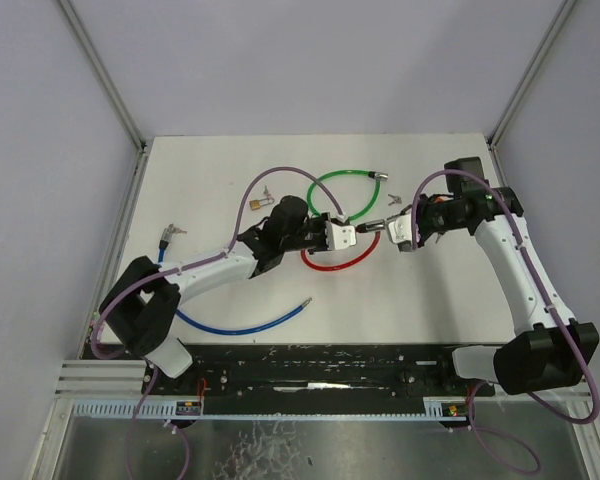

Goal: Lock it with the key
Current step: Lock the lock.

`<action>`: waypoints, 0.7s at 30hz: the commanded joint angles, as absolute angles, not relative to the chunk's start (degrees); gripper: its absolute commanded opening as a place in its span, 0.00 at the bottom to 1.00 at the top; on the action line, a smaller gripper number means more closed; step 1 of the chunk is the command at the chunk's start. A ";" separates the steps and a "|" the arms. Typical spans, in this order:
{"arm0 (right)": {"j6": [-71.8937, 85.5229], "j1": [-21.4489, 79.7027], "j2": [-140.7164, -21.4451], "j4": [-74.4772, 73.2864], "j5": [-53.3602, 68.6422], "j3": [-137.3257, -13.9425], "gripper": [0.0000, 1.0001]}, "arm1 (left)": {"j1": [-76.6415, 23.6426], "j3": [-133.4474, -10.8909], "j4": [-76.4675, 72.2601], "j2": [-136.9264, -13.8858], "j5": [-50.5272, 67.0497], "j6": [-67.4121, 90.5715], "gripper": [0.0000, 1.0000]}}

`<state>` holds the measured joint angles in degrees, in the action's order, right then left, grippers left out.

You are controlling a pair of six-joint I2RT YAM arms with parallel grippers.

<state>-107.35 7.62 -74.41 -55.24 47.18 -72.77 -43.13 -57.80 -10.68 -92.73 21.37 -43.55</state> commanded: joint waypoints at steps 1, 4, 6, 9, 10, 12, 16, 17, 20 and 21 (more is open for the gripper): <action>-102.54 7.04 -73.40 -55.66 42.16 -79.24 0.00 | -42.36 -54.62 -8.65 -88.10 16.92 -43.42 0.00; -99.88 6.63 -73.48 -55.86 41.69 -81.16 0.00 | -42.37 -52.99 -9.80 -85.39 15.34 -43.54 0.00; -98.77 6.18 -73.41 -55.65 41.55 -81.83 0.00 | -42.41 -52.16 -10.21 -84.07 14.25 -43.76 0.00; -97.39 5.58 -73.22 -55.57 41.70 -82.30 0.00 | -42.64 -51.35 -10.42 -82.71 12.15 -43.94 0.00; -96.94 5.42 -73.14 -55.75 42.02 -82.40 0.00 | -42.96 -51.32 -10.41 -82.56 11.19 -43.94 0.00; -96.72 5.29 -73.08 -57.23 43.76 -82.15 0.00 | -44.72 -53.29 -7.53 -83.00 6.95 -44.10 0.00; -99.67 5.48 -71.04 -59.02 46.21 -78.97 0.00 | -50.51 -59.38 2.59 -84.48 -4.17 -44.31 0.00; -98.16 5.53 -70.28 -56.99 45.17 -78.37 0.00 | -50.61 -58.85 2.08 -83.91 -4.71 -43.91 0.00; -95.58 3.75 -69.60 -53.20 43.07 -79.06 0.00 | -48.72 -54.34 -3.06 -80.87 -4.16 -43.08 0.00; -95.53 2.36 -70.10 -54.28 44.50 -80.41 0.00 | -48.33 -53.31 -4.21 -79.57 -4.62 -42.80 0.00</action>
<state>-96.86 6.66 -72.31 -58.76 48.29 -77.36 -51.00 -57.08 -6.42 -83.77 2.70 -43.77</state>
